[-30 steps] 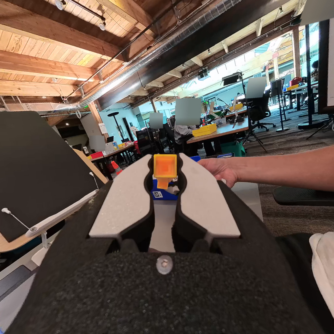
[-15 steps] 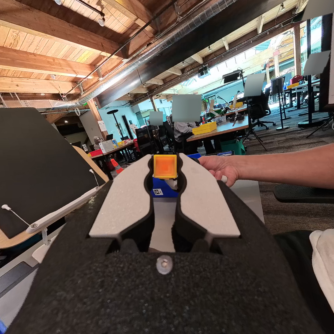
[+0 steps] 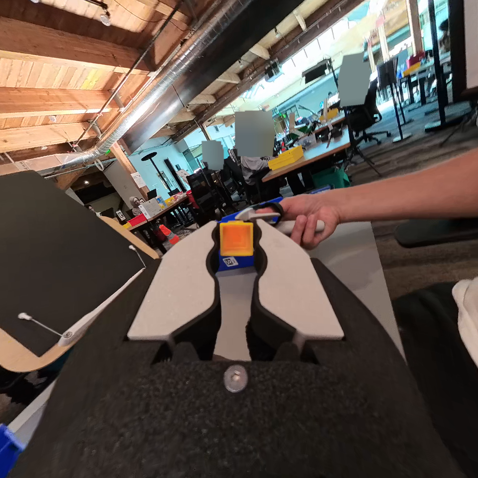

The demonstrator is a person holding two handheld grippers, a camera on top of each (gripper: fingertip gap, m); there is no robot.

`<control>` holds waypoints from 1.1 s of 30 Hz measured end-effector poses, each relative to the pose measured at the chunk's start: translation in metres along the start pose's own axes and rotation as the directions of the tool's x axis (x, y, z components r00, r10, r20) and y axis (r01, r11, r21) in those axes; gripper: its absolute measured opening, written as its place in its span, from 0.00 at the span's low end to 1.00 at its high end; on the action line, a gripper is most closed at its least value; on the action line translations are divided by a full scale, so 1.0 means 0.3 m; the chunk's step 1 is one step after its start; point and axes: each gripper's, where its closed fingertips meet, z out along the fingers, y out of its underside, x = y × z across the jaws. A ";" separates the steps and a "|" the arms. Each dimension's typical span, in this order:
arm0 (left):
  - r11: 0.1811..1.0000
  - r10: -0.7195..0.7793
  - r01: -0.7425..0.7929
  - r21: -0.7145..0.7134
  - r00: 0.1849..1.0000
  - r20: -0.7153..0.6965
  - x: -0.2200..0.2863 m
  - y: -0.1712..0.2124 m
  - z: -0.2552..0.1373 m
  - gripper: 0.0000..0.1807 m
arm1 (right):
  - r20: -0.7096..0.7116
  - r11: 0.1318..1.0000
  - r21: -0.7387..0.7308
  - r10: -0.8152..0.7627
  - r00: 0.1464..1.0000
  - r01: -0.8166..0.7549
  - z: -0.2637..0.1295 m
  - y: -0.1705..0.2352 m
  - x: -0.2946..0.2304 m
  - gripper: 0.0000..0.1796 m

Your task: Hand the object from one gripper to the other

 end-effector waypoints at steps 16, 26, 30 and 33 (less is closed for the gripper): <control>0.999 0.040 -0.040 0.011 0.999 -0.018 0.019 0.041 0.007 0.12 | -0.141 0.992 -0.017 -0.126 0.982 0.125 -0.010 -0.004 0.021 0.12; 0.999 -0.051 0.052 0.003 0.993 -0.107 0.013 0.043 -0.016 0.13 | -0.158 0.994 -0.092 -0.066 0.985 0.052 -0.010 0.041 0.041 0.13; 0.990 -0.144 0.143 -0.019 0.968 -0.205 0.030 0.046 -0.036 0.12 | -0.191 0.991 -0.133 -0.047 0.980 0.022 -0.010 0.069 0.060 0.13; 0.979 -0.202 0.203 -0.023 0.944 -0.262 0.028 0.030 -0.056 0.12 | -0.199 0.986 -0.167 -0.023 0.980 -0.011 0.004 0.092 0.066 0.13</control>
